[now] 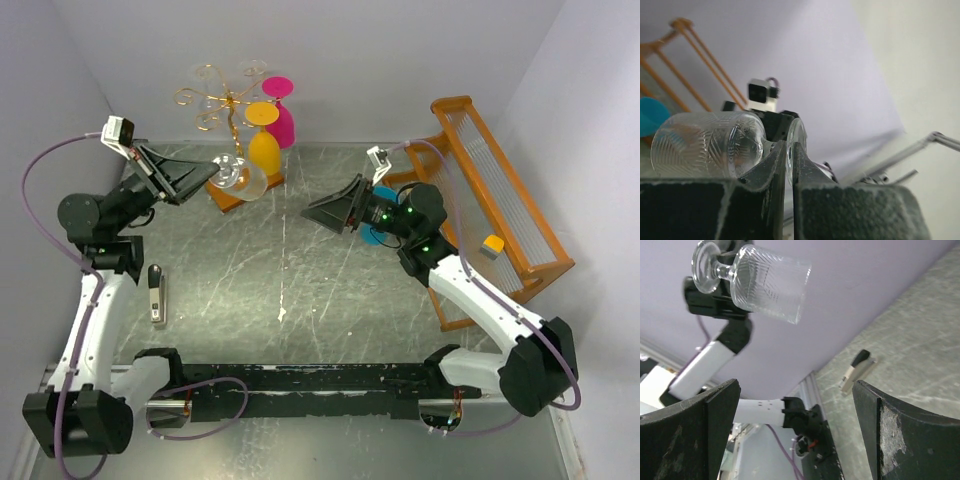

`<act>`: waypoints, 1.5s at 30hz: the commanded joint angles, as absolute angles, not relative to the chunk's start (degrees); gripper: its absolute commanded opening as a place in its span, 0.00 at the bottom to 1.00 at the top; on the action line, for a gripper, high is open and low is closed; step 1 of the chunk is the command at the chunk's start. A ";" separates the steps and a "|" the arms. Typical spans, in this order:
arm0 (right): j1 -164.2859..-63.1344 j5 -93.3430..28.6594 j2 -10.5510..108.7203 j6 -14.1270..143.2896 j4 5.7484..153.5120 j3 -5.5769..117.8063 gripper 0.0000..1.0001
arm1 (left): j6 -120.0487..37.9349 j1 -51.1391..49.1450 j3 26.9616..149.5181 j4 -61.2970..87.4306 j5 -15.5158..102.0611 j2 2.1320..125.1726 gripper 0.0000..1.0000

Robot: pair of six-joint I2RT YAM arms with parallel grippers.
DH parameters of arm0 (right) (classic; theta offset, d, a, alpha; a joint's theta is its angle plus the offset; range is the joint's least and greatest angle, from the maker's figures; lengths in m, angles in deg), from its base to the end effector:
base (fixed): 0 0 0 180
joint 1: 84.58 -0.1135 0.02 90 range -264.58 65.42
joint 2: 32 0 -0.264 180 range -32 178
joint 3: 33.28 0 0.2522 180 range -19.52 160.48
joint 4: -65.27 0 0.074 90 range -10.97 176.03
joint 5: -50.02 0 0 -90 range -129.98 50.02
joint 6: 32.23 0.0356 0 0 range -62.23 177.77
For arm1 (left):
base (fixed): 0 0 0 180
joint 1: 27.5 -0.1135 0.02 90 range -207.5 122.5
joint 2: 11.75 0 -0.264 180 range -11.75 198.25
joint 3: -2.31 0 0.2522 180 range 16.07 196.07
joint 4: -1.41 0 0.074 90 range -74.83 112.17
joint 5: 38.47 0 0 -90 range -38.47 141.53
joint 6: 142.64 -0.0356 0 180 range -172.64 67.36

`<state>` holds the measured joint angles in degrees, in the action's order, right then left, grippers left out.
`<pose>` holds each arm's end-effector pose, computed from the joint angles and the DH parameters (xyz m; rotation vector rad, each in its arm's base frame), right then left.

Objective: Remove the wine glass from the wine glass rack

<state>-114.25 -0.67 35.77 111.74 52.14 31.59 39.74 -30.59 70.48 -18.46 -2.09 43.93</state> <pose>0.2251 0.1542 0.3632 -0.3175 1.6349 1.6296 0.1990 -0.0180 0.4370 -0.1329 1.4694 -1.7785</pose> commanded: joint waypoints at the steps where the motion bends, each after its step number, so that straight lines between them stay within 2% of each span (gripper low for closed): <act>1: -117.10 0.07 38.45 121.77 32.25 30.60 0.96 | 57.60 -25.65 66.98 -49.61 1.48 45.71 0.07; 6: -118.52 -0.95 39.97 125.14 24.50 29.83 0.96 | 60.63 -19.81 63.63 -56.79 6.41 47.91 0.07; 16: -118.55 -7.99 34.33 122.35 30.14 26.89 0.95 | 65.28 -17.77 58.74 -62.55 11.93 48.78 0.07; 22: -118.63 -8.48 37.03 128.28 22.38 28.20 0.88 | 71.36 -17.22 55.61 -70.68 15.72 50.99 0.07; 28: -119.91 -7.27 44.09 135.34 11.82 30.44 0.78 | 70.23 -16.61 54.18 -67.66 16.54 49.01 0.07; 34: -122.96 -7.35 49.28 140.29 2.93 30.97 0.73 | 71.93 -16.19 54.15 -70.10 17.30 49.94 0.07; 45: -125.32 -7.11 54.73 143.16 -8.84 35.38 0.51 | 75.90 -14.37 53.85 -76.00 18.91 51.76 0.07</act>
